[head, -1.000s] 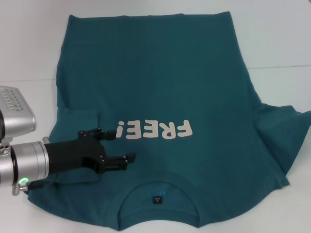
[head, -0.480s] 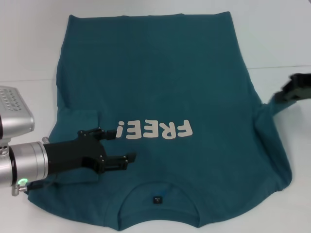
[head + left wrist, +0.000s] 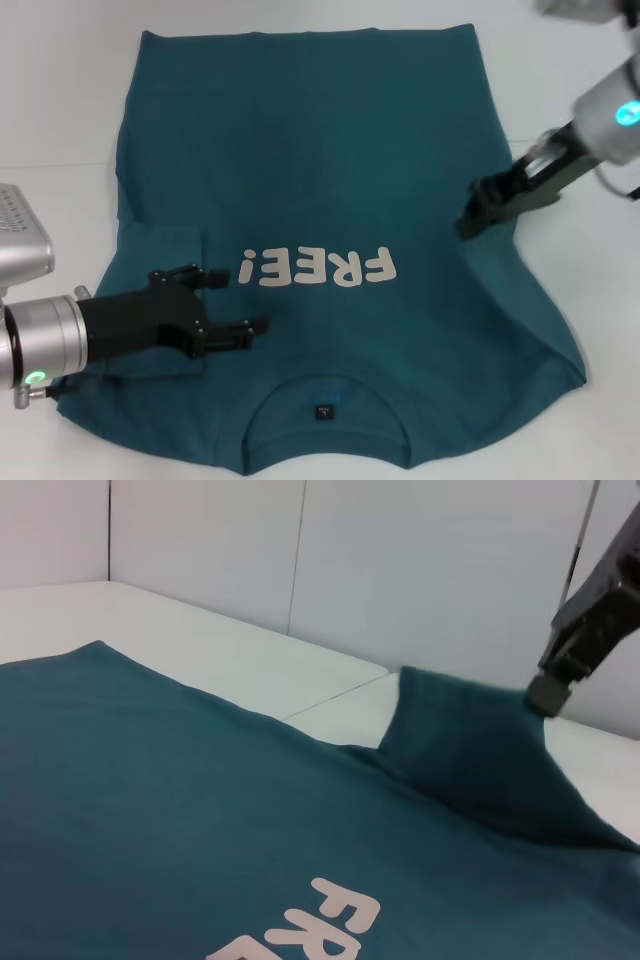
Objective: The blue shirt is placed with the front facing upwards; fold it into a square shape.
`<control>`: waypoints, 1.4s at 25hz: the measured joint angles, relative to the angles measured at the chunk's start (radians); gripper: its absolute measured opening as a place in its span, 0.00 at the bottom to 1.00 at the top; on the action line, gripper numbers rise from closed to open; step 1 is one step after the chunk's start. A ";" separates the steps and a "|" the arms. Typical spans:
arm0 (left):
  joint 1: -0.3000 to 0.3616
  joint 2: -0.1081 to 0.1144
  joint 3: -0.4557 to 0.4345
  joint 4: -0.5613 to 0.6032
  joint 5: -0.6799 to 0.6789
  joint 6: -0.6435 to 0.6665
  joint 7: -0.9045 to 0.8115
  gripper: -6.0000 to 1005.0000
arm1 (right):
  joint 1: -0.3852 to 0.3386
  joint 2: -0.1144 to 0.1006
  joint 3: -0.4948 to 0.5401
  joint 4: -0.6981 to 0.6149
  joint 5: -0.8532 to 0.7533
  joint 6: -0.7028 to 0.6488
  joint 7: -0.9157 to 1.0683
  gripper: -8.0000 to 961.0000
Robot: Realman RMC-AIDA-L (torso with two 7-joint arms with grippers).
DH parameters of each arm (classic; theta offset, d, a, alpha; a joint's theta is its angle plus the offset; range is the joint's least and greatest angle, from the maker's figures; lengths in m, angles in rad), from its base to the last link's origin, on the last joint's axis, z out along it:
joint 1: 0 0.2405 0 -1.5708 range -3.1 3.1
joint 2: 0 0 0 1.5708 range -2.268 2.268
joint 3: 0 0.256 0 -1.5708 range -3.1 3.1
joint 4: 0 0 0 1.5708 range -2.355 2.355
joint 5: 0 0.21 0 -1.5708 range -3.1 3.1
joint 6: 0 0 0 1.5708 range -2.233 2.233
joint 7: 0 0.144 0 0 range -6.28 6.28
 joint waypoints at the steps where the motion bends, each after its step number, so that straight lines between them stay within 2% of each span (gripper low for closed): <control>1: 0.000 0.000 0.000 0.000 0.000 0.000 0.000 0.88 | 0.012 0.004 -0.015 0.022 -0.008 0.011 0.002 0.02; 7: 0.000 0.000 0.000 0.000 0.000 0.001 0.006 0.88 | 0.060 0.017 -0.078 0.152 -0.057 0.064 0.025 0.05; 11: 0.003 0.002 -0.011 -0.007 0.000 0.001 -0.014 0.88 | 0.017 0.029 -0.065 0.083 -0.054 0.057 0.029 0.07; 12: 0.007 0.003 -0.017 -0.015 0.000 0.001 -0.032 0.88 | -0.008 0.030 -0.050 0.046 -0.037 0.046 0.029 0.08; 14: 0.018 0.002 -0.024 -0.036 0.000 0.002 -0.077 0.88 | -0.053 0.026 -0.015 -0.013 0.009 0.031 0.023 0.15; 19: 0.068 0.004 -0.024 -0.133 0.001 0.019 -0.276 0.88 | -0.250 -0.002 0.106 -0.121 0.298 -0.004 -0.051 0.35; 22: 0.098 0.017 -0.026 -0.209 0.015 0.056 -0.473 0.88 | -0.390 -0.025 0.150 -0.129 0.481 -0.020 -0.125 0.48; 25: 0.125 0.031 -0.045 -0.265 0.039 0.116 -0.625 0.89 | -0.493 -0.042 0.182 -0.129 0.575 -0.059 -0.200 0.61; 29: 0.166 0.021 -0.094 -0.327 0.112 0.139 -0.758 0.89 | -0.582 -0.046 0.246 -0.138 0.596 -0.113 -0.306 0.78; 34: 0.199 0.011 -0.140 -0.374 0.205 0.140 -0.867 0.89 | -0.638 -0.042 0.302 -0.117 0.590 -0.130 -0.412 0.91; 35: 0.200 0.011 -0.149 -0.373 0.220 0.138 -0.883 0.89 | -0.644 -0.041 0.307 -0.112 0.590 -0.129 -0.426 0.90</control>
